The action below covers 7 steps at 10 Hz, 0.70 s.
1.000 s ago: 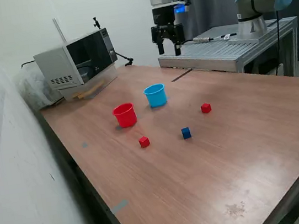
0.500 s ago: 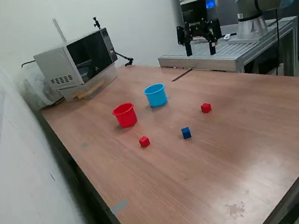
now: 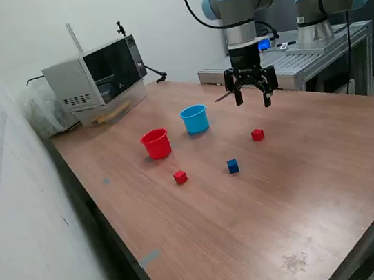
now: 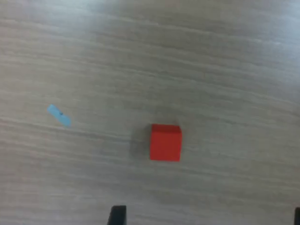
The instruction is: Place red objects in the red bin, and blue objects in the blue bin.
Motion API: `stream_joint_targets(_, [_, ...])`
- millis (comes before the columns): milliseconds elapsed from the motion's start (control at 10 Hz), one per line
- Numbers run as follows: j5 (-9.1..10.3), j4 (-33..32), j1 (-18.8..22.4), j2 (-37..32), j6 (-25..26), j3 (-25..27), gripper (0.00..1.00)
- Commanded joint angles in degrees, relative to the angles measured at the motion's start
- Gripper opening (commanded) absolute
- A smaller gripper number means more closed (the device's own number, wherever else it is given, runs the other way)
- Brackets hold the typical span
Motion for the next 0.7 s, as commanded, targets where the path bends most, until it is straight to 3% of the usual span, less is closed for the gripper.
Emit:
stream_joint_targets(0, [-0.08, -1.88, 0.05, 2.79, 0.00, 0.36, 1.00])
stream_joint_targets(600, [-0.26, -4.33, -1.87, 7.80, 0.00, 0.36, 1.00])
